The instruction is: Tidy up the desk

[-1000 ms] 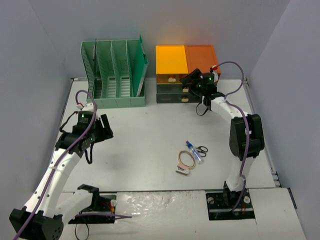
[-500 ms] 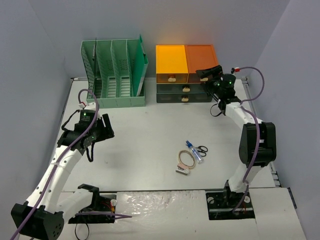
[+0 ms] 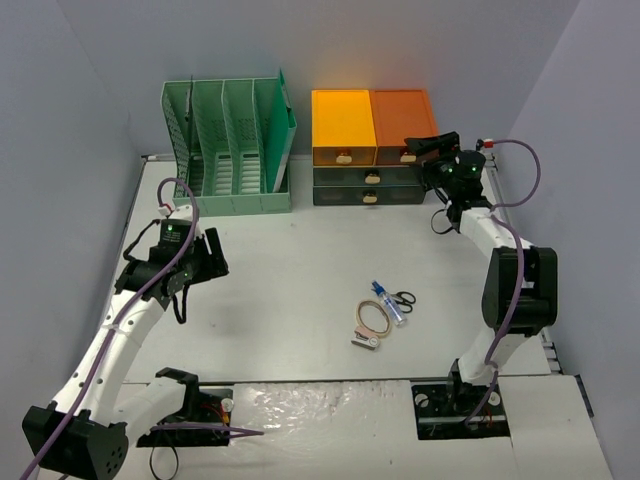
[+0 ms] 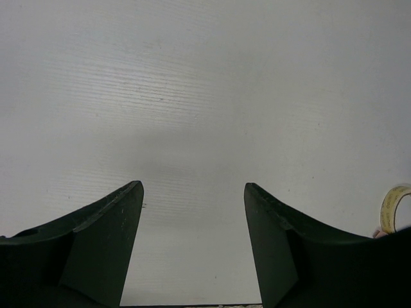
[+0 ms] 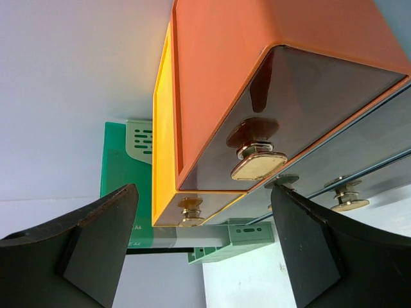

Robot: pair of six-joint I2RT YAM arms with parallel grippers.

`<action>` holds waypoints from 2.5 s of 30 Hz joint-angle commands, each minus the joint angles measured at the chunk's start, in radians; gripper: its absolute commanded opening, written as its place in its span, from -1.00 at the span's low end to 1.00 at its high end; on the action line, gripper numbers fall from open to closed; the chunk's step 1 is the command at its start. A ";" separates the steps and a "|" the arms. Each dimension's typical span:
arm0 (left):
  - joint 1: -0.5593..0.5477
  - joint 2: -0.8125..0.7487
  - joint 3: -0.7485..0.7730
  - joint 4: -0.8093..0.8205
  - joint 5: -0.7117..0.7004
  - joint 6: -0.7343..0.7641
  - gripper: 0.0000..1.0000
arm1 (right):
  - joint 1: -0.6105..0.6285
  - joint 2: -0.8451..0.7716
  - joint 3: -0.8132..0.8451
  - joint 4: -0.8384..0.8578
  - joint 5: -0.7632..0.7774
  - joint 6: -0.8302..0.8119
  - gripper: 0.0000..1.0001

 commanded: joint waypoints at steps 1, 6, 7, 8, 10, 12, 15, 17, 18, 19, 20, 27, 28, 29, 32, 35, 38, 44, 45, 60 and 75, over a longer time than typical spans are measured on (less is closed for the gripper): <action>-0.006 -0.005 0.025 0.021 0.000 0.019 0.22 | -0.018 0.010 -0.012 0.155 -0.054 0.062 0.61; -0.006 0.000 0.028 0.019 0.000 0.024 0.22 | -0.022 0.030 -0.045 0.214 -0.057 0.104 0.55; -0.006 0.001 0.029 0.018 0.000 0.028 0.22 | -0.024 0.033 -0.050 0.223 -0.055 0.109 0.53; -0.006 0.002 0.029 0.016 0.000 0.030 0.22 | -0.025 0.035 -0.053 0.231 -0.055 0.113 0.53; -0.006 0.005 0.033 0.014 0.000 0.033 0.22 | -0.028 0.042 -0.059 0.260 -0.056 0.126 0.51; -0.006 0.008 0.034 0.013 0.000 0.034 0.22 | -0.029 0.061 -0.062 0.298 -0.058 0.142 0.45; -0.006 0.012 0.037 0.014 0.000 0.034 0.22 | -0.029 0.087 -0.061 0.345 -0.063 0.169 0.32; -0.006 0.015 0.039 0.014 0.000 0.036 0.22 | -0.029 0.100 -0.058 0.362 -0.066 0.181 0.24; -0.006 0.015 0.039 0.012 0.000 0.037 0.22 | -0.029 0.104 -0.056 0.366 -0.067 0.182 0.19; -0.006 0.015 0.039 0.009 0.000 0.038 0.22 | -0.029 0.109 -0.054 0.370 -0.067 0.184 0.14; -0.006 0.016 0.039 0.008 0.000 0.040 0.22 | -0.029 0.113 -0.053 0.371 -0.067 0.184 0.12; -0.006 0.019 0.042 0.003 -0.003 0.046 0.22 | -0.029 0.135 -0.055 0.403 -0.072 0.197 -0.08; -0.006 0.020 0.042 0.004 -0.003 0.046 0.22 | -0.029 0.137 -0.056 0.403 -0.072 0.196 -0.18; -0.006 0.021 0.042 0.004 -0.003 0.045 0.22 | -0.029 0.138 -0.057 0.403 -0.072 0.194 -0.24; -0.006 0.022 0.042 0.003 -0.001 0.045 0.22 | -0.029 0.140 -0.057 0.407 -0.075 0.190 -0.42; -0.006 0.022 0.042 0.003 0.000 0.047 0.22 | -0.029 0.136 -0.068 0.407 -0.078 0.185 -0.64; -0.006 0.022 0.042 0.004 0.000 0.049 0.22 | -0.029 0.128 -0.089 0.407 -0.081 0.181 -0.93; -0.006 0.026 0.038 0.016 0.013 0.048 0.22 | -0.023 0.070 -0.158 0.383 -0.088 0.167 -1.00; -0.006 0.028 0.038 0.018 0.022 0.048 0.22 | -0.021 0.055 -0.175 0.376 -0.090 0.164 -1.00; -0.006 0.048 0.047 0.049 0.069 0.051 0.22 | -0.005 -0.257 -0.423 0.045 -0.049 0.023 -1.00; -0.006 0.023 0.049 0.037 0.075 0.059 0.22 | 0.044 -0.265 -0.327 -0.289 0.066 -0.102 -1.00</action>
